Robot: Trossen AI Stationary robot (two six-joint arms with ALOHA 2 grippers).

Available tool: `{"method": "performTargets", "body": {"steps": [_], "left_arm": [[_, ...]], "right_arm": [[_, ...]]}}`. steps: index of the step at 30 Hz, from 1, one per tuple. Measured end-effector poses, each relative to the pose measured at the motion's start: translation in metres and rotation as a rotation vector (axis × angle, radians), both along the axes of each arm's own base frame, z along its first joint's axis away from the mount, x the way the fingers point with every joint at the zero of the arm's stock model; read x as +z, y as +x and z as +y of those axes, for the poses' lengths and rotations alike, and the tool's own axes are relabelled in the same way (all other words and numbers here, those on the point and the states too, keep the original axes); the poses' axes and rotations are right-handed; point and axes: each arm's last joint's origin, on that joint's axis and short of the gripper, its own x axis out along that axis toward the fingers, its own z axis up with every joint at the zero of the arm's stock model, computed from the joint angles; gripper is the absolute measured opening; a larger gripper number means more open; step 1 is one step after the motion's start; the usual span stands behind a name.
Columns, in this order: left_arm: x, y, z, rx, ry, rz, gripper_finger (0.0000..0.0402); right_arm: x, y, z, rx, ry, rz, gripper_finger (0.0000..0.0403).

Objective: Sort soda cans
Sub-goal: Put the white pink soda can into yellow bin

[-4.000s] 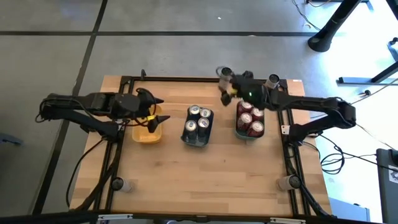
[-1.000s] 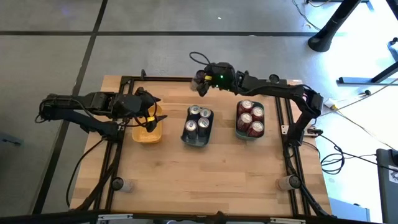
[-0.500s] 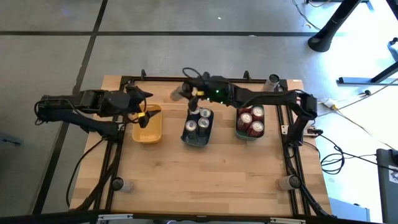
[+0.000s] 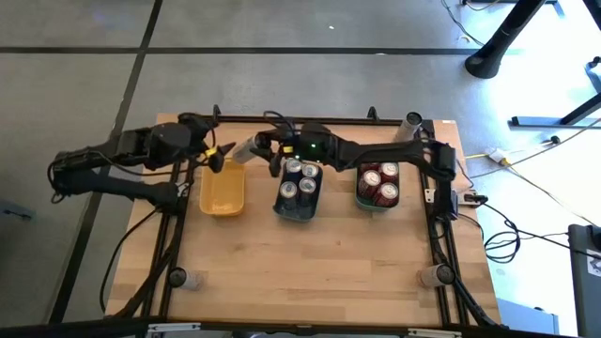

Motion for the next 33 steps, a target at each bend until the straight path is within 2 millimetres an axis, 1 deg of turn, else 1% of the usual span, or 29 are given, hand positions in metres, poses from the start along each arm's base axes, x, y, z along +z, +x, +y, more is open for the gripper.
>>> {"method": "performTargets", "body": {"steps": [5, 10, 13, 16, 19, 22, 28, 31, 33], "left_arm": [[0.001, -0.005, 0.006, 0.043, 0.01, -0.002, 0.0376], [0.006, -0.018, 0.005, 0.056, 0.024, -0.041, 0.0376], [0.009, -0.026, 0.004, 0.063, 0.03, -0.069, 0.0376], [0.01, -0.031, 0.003, 0.066, 0.029, -0.089, 0.0376], [0.01, -0.033, 0.003, 0.064, 0.029, -0.095, 0.0376], [0.01, -0.033, 0.003, 0.064, 0.028, -0.088, 0.0376], [0.009, -0.03, 0.003, 0.063, 0.025, -0.077, 0.0376], [0.009, -0.031, 0.003, 0.063, 0.024, -0.073, 0.0376], [0.008, -0.03, 0.003, 0.065, 0.021, -0.074, 0.0376]], "right_arm": [[-0.001, 0.027, -0.002, 0.02, -0.036, 0.066, 0.0239], [-0.003, 0.053, 0.0, 0.036, -0.088, 0.138, 0.0239], [-0.009, 0.066, 0.001, 0.038, -0.108, 0.175, 0.0239], [-0.026, 0.075, 0.0, 0.044, -0.106, 0.225, 0.0239], [-0.042, 0.08, 0.001, 0.058, -0.078, 0.261, 0.0239], [-0.05, 0.083, 0.005, 0.069, -0.073, 0.266, 0.0239], [-0.069, 0.087, 0.006, 0.067, -0.063, 0.311, 0.0239], [-0.072, 0.089, 0.005, 0.066, -0.063, 0.304, 0.0239], [-0.075, 0.09, 0.005, 0.065, -0.064, 0.3, 0.0246]]}}
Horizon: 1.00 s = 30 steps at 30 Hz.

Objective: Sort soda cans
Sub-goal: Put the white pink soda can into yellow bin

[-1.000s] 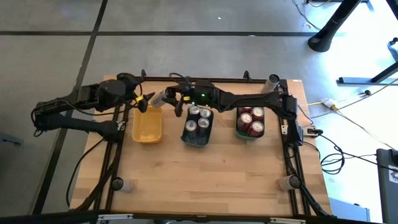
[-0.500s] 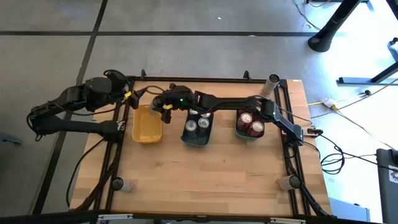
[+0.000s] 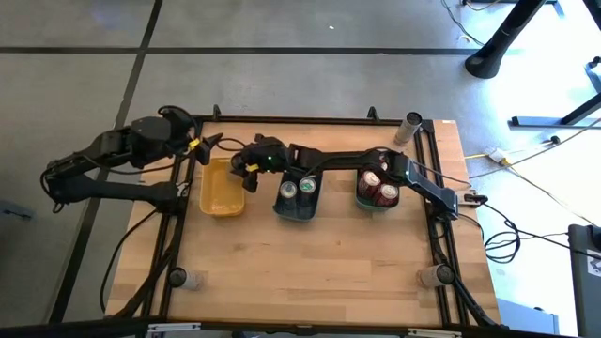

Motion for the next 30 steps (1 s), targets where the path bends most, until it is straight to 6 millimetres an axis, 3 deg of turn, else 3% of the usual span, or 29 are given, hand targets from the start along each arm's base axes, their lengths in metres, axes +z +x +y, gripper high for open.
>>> {"method": "performTargets", "body": {"steps": [7, 30], "left_arm": [[-0.0006, 0.0015, 0.0004, 0.0, -0.001, 0.007, 0.0376], [-0.005, 0.0001, 0.0, 0.001, -0.015, 0.058, 0.0376]], "right_arm": [[-0.0066, 0.0001, -0.0007, -0.013, 0.011, 0.027, 0.0278], [-0.0063, 0.0001, -0.0007, -0.012, 0.026, 0.023, 0.0284]]}}
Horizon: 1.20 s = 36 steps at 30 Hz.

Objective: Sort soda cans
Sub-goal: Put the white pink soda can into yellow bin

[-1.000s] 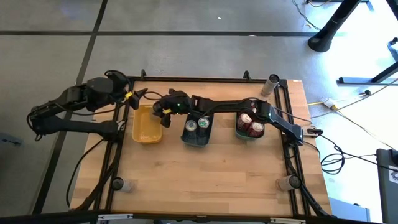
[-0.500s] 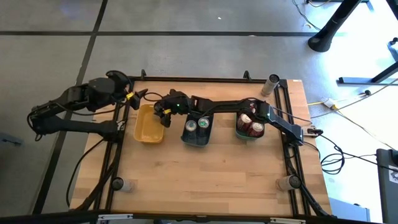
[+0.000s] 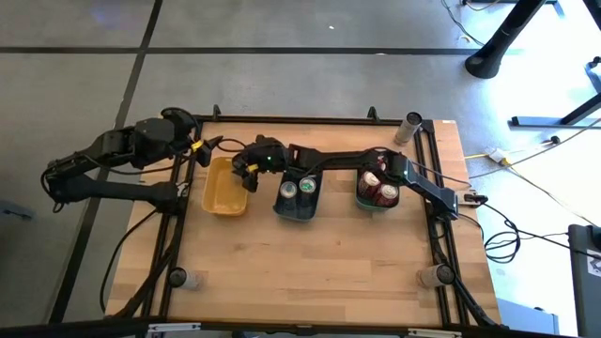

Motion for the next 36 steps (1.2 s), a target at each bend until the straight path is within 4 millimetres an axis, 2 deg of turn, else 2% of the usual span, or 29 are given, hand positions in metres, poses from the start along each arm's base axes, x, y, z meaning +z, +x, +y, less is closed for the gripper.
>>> {"method": "performTargets", "body": {"steps": [4, 12, 17, 20, 24, 26, 32, 36], "left_arm": [[0.0, 0.0, 0.0, 0.0, 0.0, -0.001, 0.0376], [0.0, 0.0, 0.0, 0.0, 0.0, -0.001, 0.0376], [0.0, 0.0, 0.0, -0.001, -0.002, 0.002, 0.0376], [-0.002, -0.001, -0.001, -0.006, -0.021, 0.016, 0.0376], [-0.005, -0.001, -0.004, -0.066, -0.052, 0.037, 0.0376], [-0.005, 0.0, -0.007, -0.109, -0.062, 0.04, 0.0376], [-0.006, 0.004, -0.018, -0.291, -0.088, 0.053, 0.0376], [-0.009, 0.016, -0.032, -0.448, -0.118, 0.08, 0.0376]], "right_arm": [[-0.001, 0.0, 0.0, 0.0, 0.01, 0.009, 0.0293], [0.003, -0.001, -0.001, -0.063, -0.023, 0.008, 0.0354], [0.008, -0.001, -0.001, -0.061, -0.026, 0.018, 0.0367], [0.024, -0.005, 0.002, -0.026, -0.02, 0.054, 0.0365], [0.066, -0.021, 0.013, 0.041, -0.061, 0.129, 0.0361], [0.088, -0.033, 0.02, 0.062, -0.077, 0.165, 0.0361], [0.13, -0.074, 0.047, 0.129, -0.098, 0.307, 0.036], [0.144, -0.099, 0.069, 0.177, -0.09, 0.427, 0.036]]}}
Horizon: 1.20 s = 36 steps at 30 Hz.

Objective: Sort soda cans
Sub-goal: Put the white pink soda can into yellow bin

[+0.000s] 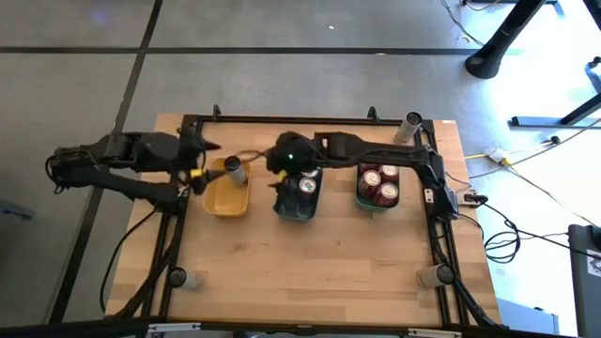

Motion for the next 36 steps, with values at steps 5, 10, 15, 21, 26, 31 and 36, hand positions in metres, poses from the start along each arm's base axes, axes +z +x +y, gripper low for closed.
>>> {"method": "performTargets", "body": {"steps": [5, 10, 15, 21, 26, 31, 36], "left_arm": [[-0.008, 0.024, -0.027, -0.185, 0.005, 0.069, 0.0376], [-0.01, 0.044, -0.06, -0.316, -0.012, 0.138, 0.0376], [0.002, 0.049, -0.091, -0.323, -0.105, 0.255, 0.0376], [0.008, 0.044, -0.128, -0.245, -0.28, 0.426, 0.0376], [0.001, 0.038, -0.159, -0.158, -0.43, 0.5, 0.0376], [-0.012, 0.027, -0.189, -0.052, -0.535, 0.556, 0.0376], [-0.027, 0.012, -0.218, 0.079, -0.611, 0.581, 0.0376]], "right_arm": [[-0.006, -0.017, 0.024, 0.014, -0.001, 0.172, 0.036], [-0.024, -0.029, 0.042, -0.061, -0.084, 0.328, 0.036], [-0.035, -0.044, 0.055, -0.124, -0.155, 0.378, 0.036], [-0.047, -0.062, 0.064, -0.196, -0.188, 0.386, 0.036], [-0.054, -0.076, 0.067, -0.237, -0.174, 0.393, 0.036], [-0.061, -0.08, 0.079, -0.215, -0.173, 0.377, 0.036], [-0.068, -0.077, 0.09, -0.185, -0.211, 0.322, 0.036]]}}
